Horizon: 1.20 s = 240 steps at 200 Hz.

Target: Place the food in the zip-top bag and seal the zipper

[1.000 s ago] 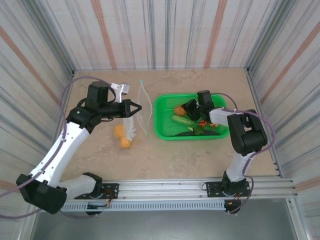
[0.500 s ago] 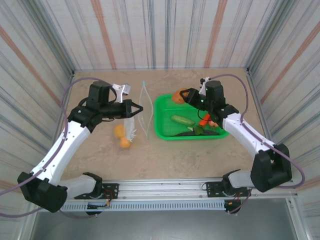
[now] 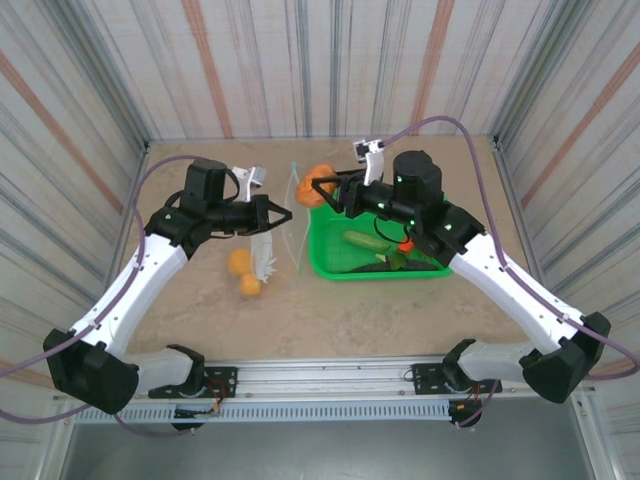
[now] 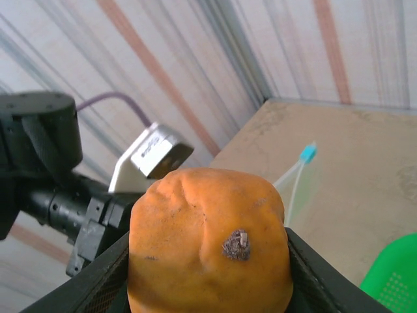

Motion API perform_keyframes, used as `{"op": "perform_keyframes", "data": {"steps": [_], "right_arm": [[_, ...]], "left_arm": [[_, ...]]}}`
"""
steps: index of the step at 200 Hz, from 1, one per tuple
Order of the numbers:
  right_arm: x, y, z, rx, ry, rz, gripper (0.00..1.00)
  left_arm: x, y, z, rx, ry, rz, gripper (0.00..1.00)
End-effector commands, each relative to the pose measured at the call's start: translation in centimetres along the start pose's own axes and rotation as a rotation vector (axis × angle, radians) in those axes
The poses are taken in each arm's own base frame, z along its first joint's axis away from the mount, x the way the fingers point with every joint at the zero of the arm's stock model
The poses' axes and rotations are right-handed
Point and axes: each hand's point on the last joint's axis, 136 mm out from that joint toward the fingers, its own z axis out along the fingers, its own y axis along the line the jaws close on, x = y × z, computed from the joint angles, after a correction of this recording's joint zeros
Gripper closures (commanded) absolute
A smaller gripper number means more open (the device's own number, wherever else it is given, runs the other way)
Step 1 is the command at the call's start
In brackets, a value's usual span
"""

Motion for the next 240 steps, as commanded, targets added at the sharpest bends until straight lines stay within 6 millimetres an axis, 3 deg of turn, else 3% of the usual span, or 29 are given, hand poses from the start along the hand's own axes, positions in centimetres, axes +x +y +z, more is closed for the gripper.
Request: {"op": "perform_keyframes", "data": {"steps": [1,35,101,171,203,240], "right_arm": [[3.2,-0.5,2.3,0.004,0.107,-0.013,0.48],[5.0,0.1,3.7,-0.006,0.155,-0.036,0.48],[9.0,-3.1,3.1,0.162,0.276,-0.117,0.48],[9.4,-4.6,2.0,0.301,0.316,-0.232,0.47],[10.2,-4.2,2.9,0.374,0.388,-0.358,0.45],[10.8,-2.1,5.0,0.314,0.411,-0.37,0.43]], "left_arm": [[0.3,-0.2,0.4,0.026,0.016,-0.01,1.0],[0.6,-0.5,0.3,0.033,0.02,-0.005,1.0],[0.5,-1.1,-0.8,0.018,-0.002,0.027,1.0],[-0.4,-2.0,-1.2,0.024,-0.018,0.049,1.0],[-0.7,-2.6,-1.6,0.034,-0.026,0.061,1.0],[-0.6,-2.9,-1.8,0.044,-0.026,0.067,1.0]]}}
